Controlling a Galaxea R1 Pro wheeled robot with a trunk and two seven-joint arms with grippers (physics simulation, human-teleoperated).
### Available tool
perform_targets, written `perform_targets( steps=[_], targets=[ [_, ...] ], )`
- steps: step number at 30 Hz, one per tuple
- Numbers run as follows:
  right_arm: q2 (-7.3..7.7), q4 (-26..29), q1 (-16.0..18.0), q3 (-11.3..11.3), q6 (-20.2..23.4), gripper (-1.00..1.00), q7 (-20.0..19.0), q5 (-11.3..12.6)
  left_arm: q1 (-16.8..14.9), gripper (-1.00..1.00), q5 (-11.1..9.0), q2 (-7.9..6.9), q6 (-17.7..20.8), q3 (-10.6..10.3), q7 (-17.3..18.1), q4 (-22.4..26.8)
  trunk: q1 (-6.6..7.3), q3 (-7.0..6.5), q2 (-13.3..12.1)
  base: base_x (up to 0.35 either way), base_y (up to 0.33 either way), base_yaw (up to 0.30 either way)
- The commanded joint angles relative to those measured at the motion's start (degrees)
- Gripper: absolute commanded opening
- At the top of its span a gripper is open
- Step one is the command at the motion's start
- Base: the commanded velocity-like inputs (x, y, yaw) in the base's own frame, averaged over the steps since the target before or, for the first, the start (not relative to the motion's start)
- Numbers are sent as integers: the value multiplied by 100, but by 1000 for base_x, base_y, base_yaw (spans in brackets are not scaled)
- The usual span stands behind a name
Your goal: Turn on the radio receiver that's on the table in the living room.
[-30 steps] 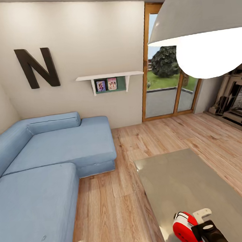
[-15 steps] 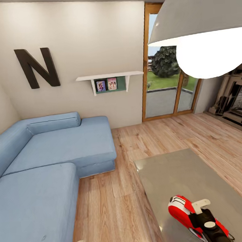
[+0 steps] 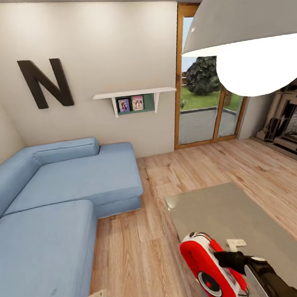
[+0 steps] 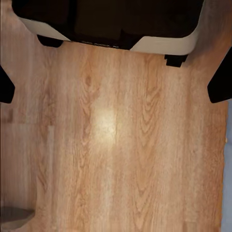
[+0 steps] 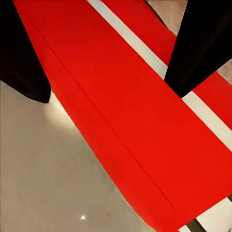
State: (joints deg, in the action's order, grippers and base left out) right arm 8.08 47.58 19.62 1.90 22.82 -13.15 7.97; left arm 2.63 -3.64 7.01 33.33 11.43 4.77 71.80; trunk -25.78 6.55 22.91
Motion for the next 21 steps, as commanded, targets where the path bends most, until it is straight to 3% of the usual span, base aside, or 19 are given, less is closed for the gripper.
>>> perform_targets(
  steps=[1,2,3,5,7,8,9,11,16,21],
  targets=[
    [1,-8,118,20,298,-100,-358,26,1,100,-3,-58,-9,8,211,5,0,0,1,0,0,0],
    [1,-43,337,34,613,-100,-809,364,1,100,-9,-83,-23,15,380,8,0,0,1,0,0,0],
    [3,-64,391,35,705,-100,-875,523,1,100,-11,-92,-39,19,407,9,0,0,1,0,0,0],
    [4,-300,530,34,1028,-100,-1020,1077,1,100,-18,-98,-223,33,465,9,0,0,1,0,0,0],
    [26,-451,586,28,1131,-100,-1347,1348,1,100,-18,-85,-377,27,562,8,0,0,1,0,0,0],
    [46,-498,602,16,1161,-100,-1747,1416,1,100,-15,-80,-426,21,681,4,0,0,1,0,0,0],
    [60,-520,610,5,1169,-100,-2167,1437,1,100,-14,-80,-452,20,872,-8,0,0,1,0,0,0],
    [136,-530,612,9,1172,-100,-2413,1387,1,100,-18,-83,-470,30,1243,-40,0,0,1,0,0,0],
    [204,-578,693,21,1142,-100,-2317,1356,1,100,-35,-49,-591,-4,1651,-15,0,0,1,0,0,0],
    [205,-584,715,18,1115,-100,-2203,1330,1,100,-275,-68,-623,-8,1713,-14,0,0,1,0,0,0]
  ],
)
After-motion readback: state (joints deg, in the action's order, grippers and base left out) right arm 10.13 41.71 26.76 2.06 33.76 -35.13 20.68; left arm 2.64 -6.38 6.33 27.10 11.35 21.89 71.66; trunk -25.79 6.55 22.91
